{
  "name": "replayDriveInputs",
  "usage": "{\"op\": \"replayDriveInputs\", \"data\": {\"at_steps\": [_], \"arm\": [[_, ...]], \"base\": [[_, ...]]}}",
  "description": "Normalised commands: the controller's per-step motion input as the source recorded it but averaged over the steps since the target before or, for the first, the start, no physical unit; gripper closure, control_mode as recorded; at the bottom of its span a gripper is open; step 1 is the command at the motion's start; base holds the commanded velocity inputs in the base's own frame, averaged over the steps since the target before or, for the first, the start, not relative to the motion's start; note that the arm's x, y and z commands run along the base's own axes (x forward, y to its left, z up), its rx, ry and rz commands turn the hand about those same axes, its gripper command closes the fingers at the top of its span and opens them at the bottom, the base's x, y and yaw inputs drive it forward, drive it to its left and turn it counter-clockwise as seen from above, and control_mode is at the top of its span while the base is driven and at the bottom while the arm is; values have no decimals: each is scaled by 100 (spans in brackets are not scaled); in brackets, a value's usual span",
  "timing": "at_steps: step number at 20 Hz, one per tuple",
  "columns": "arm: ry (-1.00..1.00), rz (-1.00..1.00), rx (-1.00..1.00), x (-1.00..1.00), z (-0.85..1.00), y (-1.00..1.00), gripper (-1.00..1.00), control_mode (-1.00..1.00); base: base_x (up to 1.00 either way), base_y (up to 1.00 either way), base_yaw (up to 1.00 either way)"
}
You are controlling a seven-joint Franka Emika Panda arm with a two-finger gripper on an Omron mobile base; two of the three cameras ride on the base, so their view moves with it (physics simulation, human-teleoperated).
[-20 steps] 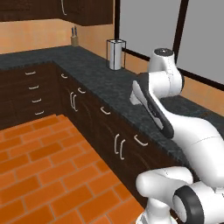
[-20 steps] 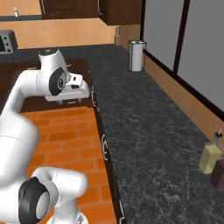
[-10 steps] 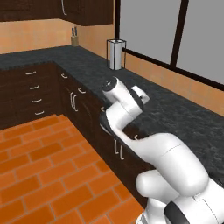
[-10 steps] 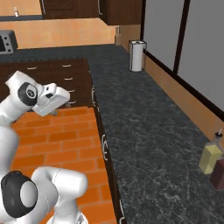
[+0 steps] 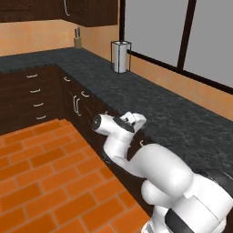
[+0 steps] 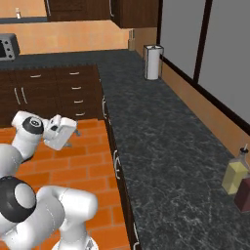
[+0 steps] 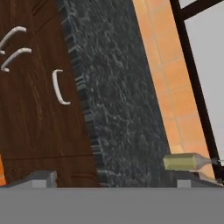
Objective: Take a straw from the drawer in front and place it inside the glass cup on the dining counter.
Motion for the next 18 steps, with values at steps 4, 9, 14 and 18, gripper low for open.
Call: {"op": "replayDriveInputs", "data": {"at_steps": [4, 9, 14, 18], "arm": [[1, -8, -22, 18, -84, 0, -100, -100], [2, -4, -16, 41, -64, -13, -100, -100], [0, -1, -12, 30, -49, -26, -100, -100], [0, -5, -11, 22, -37, -40, -100, -100]], "base": [[0, 0, 0], [0, 0, 0], [0, 0, 0], [0, 0, 0]]}}
